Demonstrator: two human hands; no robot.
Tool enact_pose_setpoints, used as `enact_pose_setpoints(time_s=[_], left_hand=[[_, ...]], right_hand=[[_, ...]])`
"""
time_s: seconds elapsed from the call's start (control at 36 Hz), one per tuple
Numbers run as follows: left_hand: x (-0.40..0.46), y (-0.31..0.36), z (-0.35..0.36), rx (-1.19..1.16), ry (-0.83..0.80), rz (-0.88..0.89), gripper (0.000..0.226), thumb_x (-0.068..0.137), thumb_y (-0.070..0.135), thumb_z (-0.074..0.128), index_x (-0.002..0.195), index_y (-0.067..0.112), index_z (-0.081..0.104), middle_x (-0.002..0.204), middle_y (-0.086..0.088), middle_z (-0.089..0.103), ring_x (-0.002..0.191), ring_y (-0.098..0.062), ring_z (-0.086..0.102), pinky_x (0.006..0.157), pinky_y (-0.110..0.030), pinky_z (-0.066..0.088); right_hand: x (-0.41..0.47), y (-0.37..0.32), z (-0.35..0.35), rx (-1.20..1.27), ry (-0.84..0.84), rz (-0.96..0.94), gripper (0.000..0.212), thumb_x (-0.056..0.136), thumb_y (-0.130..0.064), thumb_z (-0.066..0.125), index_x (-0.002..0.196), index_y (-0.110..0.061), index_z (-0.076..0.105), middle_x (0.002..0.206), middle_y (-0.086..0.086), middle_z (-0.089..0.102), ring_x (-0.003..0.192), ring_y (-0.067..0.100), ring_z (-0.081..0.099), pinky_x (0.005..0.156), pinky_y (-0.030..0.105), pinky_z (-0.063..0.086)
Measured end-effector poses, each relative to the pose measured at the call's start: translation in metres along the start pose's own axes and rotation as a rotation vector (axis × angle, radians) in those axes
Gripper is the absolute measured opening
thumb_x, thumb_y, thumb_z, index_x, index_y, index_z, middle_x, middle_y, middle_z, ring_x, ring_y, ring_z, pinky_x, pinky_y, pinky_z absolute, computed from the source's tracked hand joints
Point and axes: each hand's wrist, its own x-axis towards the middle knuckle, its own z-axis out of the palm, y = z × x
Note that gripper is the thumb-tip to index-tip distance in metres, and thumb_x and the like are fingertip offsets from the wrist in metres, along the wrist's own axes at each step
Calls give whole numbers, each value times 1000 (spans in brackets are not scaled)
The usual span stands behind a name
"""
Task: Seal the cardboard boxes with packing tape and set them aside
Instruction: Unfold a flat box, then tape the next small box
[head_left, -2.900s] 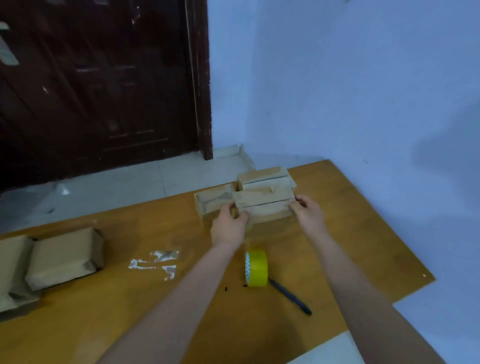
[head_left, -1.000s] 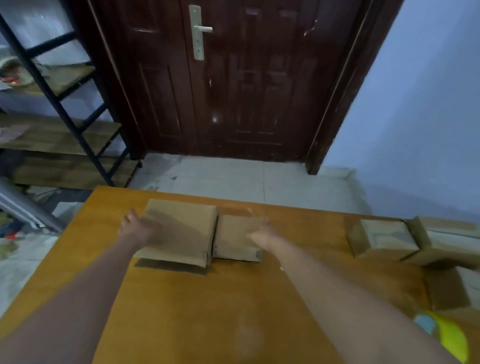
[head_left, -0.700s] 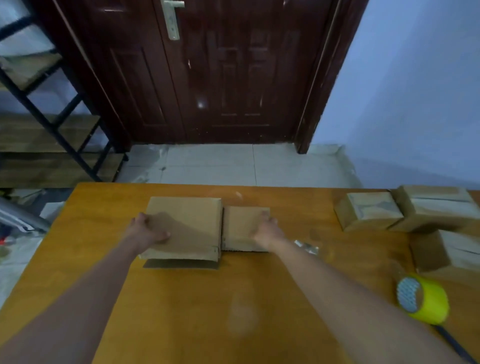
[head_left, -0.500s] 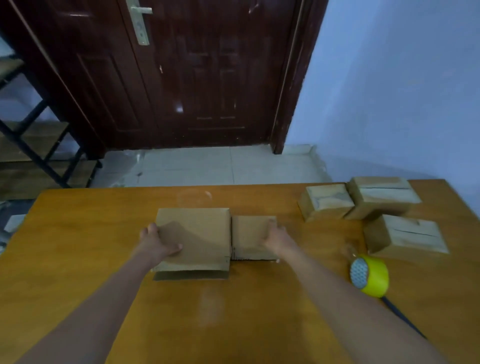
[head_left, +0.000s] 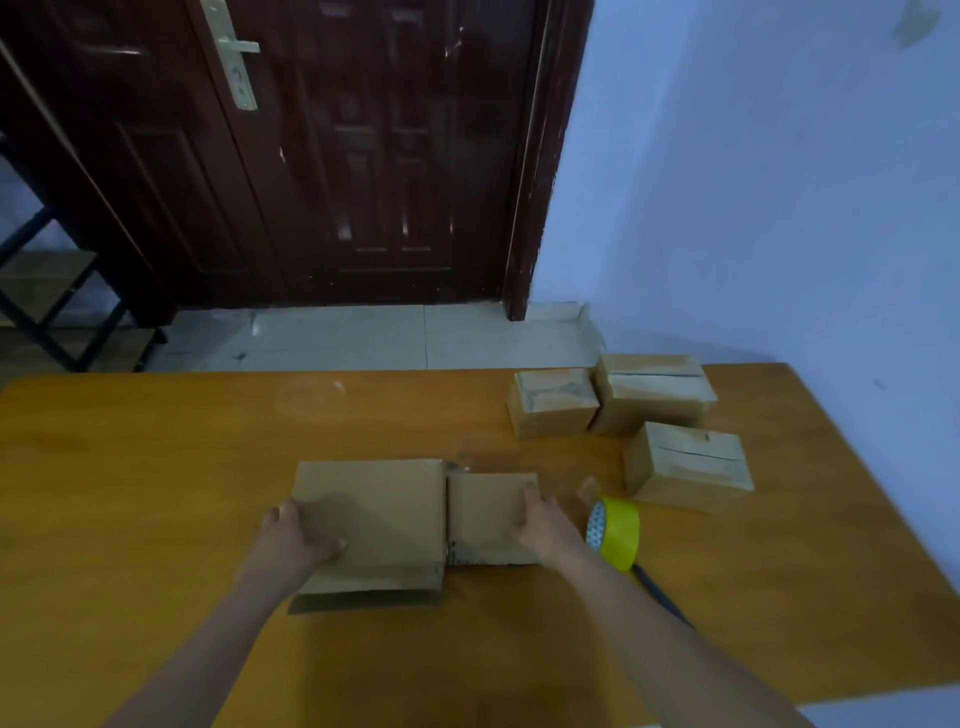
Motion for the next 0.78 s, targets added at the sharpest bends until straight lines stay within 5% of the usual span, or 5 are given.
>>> enact_pose_setpoints(time_s=[0.17,0.25,0.31,0.61,0.78], left_hand=[[-34,45,16,199,216,151,60,95,38,51,144,12,26,154,-10,13,138,-33,23,103,-42,37],[-60,87,43,8,162,434,32,99,24,45,129,13,39,138,-3,30,85,-18,54,60,-24,41],[-75,114,69,-34,50,536,24,100,23,44,123,16,43,119,0,42,72,-12,50,60,-26,41],[-51,113,120,31,190,274,46,99,30,43,138,9,31,138,-8,33,128,-24,33,106,-32,33],[-33,114,110,-99,-116,259,80,94,33,56,152,13,5,154,-9,22,138,-27,29,110,-38,33]], right_hand=[[1,4,1,60,39,-45,74,96,-25,48,152,-20,0,153,17,11,132,36,35,103,40,40],[0,7,4,74,86,-72,74,96,-21,48,151,-29,-1,150,12,13,130,37,34,99,42,44],[0,12,8,53,82,-90,71,96,-21,49,150,-35,4,150,13,15,130,38,33,99,44,43],[3,29,15,58,74,-171,71,95,-31,51,150,-33,6,143,11,25,111,30,51,82,37,53],[3,34,17,183,11,-188,75,93,-33,56,149,-37,5,141,10,29,106,26,55,83,35,54]])
